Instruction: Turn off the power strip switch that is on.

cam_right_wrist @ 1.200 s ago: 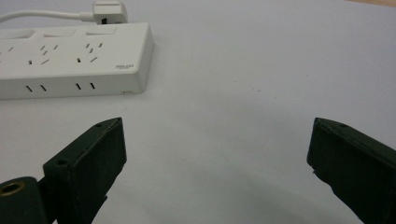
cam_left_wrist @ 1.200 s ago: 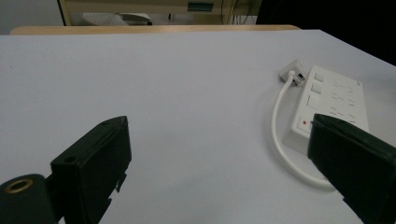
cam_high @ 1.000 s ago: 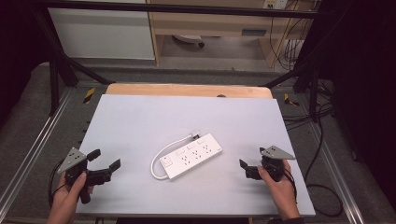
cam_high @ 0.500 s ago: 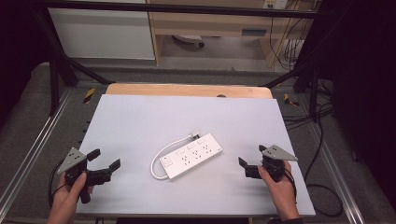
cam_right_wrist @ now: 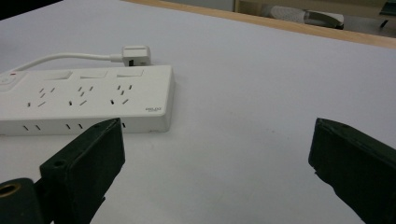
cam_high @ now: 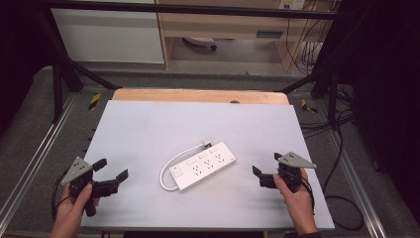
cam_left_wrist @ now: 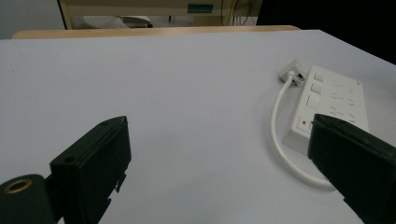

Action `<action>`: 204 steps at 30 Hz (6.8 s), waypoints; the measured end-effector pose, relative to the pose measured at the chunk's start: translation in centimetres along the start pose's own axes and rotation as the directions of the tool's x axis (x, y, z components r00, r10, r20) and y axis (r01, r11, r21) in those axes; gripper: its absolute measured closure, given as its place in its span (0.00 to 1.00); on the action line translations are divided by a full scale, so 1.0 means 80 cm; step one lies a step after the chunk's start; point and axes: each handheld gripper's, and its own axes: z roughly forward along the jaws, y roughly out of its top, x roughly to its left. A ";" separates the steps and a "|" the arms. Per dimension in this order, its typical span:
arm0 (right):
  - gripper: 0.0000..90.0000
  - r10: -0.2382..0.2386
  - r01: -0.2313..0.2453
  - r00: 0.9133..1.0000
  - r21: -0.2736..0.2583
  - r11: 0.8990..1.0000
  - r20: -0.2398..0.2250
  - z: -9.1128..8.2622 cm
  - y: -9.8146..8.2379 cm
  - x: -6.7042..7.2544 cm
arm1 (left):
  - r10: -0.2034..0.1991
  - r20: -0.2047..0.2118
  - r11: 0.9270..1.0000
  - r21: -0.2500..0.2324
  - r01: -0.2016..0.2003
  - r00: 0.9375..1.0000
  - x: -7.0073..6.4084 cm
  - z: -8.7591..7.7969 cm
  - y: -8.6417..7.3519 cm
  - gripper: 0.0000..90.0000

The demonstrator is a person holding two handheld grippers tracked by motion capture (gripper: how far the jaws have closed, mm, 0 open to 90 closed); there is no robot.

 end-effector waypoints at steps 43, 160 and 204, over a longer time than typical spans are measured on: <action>0.04 0.001 -0.002 1.000 -0.019 1.000 -0.019 0.015 0.053 0.020 | -0.006 -0.011 1.000 0.030 0.006 1.000 -0.001 0.006 -0.004 0.06; 1.00 -0.164 0.160 0.966 -0.036 0.986 -0.201 0.135 0.138 0.126 | 0.018 0.004 0.999 0.037 -0.018 1.000 0.000 0.005 -0.004 0.06; 1.00 -0.137 0.154 0.963 0.058 0.986 -0.230 0.169 0.092 0.150 | 0.022 0.000 0.999 0.032 -0.022 1.000 0.001 0.004 -0.003 0.06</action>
